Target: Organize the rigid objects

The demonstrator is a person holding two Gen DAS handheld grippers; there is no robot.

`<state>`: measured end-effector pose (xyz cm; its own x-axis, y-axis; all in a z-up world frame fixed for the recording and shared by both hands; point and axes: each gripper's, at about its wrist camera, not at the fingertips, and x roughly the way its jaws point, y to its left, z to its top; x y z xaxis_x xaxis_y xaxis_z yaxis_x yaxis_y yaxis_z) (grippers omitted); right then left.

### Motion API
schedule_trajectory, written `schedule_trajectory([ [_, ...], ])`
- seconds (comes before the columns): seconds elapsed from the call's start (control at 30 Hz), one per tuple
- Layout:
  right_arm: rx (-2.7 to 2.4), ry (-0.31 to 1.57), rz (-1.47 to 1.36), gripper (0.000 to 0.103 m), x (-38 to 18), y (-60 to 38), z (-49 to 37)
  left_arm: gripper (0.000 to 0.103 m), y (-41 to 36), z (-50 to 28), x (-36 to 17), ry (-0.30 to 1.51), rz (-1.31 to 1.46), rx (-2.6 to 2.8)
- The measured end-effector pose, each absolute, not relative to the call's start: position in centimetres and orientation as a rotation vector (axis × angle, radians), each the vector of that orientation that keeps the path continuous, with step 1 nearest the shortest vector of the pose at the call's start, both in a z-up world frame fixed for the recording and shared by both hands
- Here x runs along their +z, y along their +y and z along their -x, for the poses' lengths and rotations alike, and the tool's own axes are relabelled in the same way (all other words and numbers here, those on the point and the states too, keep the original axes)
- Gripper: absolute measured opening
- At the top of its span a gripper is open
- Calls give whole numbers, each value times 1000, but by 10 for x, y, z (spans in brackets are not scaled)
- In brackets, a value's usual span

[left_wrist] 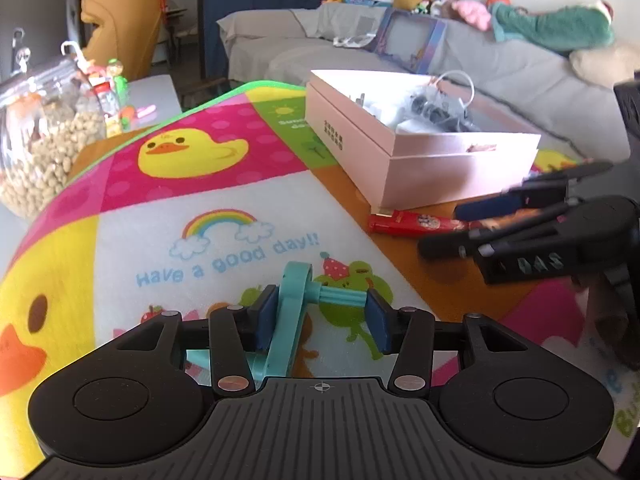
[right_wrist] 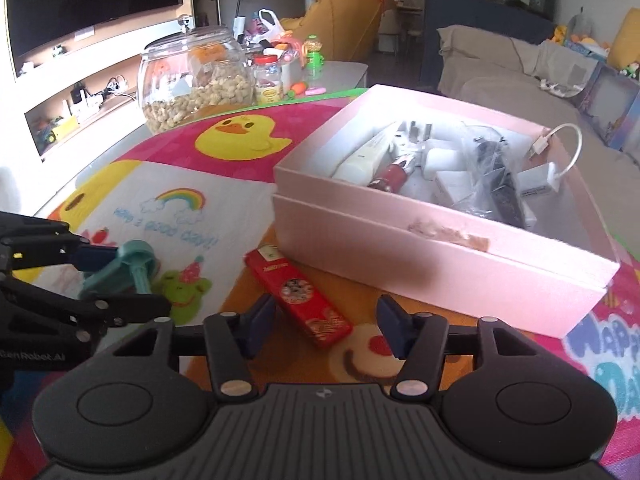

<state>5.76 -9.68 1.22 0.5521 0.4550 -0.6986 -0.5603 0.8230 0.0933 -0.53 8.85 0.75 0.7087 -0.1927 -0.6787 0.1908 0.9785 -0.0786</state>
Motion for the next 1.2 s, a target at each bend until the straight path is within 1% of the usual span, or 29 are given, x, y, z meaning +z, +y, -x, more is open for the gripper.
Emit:
schedule_trajectory([
  [0.07,698,811,119,54,17,-98,-51,51,97,7,7,750,61,-227],
  [0.13,721,812,120,54,20,-97,-45,51,103,8,7,747,110,-233],
  [0.23,639,761,176,54,21,-85,-46,51,101,10,7,740,106,-229],
  [0.3,608,771,169,54,18,-78,-56,51,97,11,6,732,80,-226],
  [0.37,603,781,164,47,12,-70,-65,51,94,15,4,714,44,-222],
  [0.4,591,759,183,47,11,-66,-65,51,92,18,4,704,28,-217],
  [0.5,606,748,245,24,13,-57,-59,51,86,27,3,685,-35,-227],
  [0.53,628,758,245,23,15,-57,-56,51,84,30,2,679,-53,-229],
  [0.73,644,812,172,23,28,-96,-27,50,80,37,4,685,-55,-188],
  [0.9,562,741,68,23,53,-153,7,47,68,47,19,687,-22,-279],
  [1.0,495,662,61,23,68,-179,26,47,58,44,49,636,-6,-319],
  [1.2,468,560,-17,23,90,-213,38,47,30,5,133,460,13,-381],
])
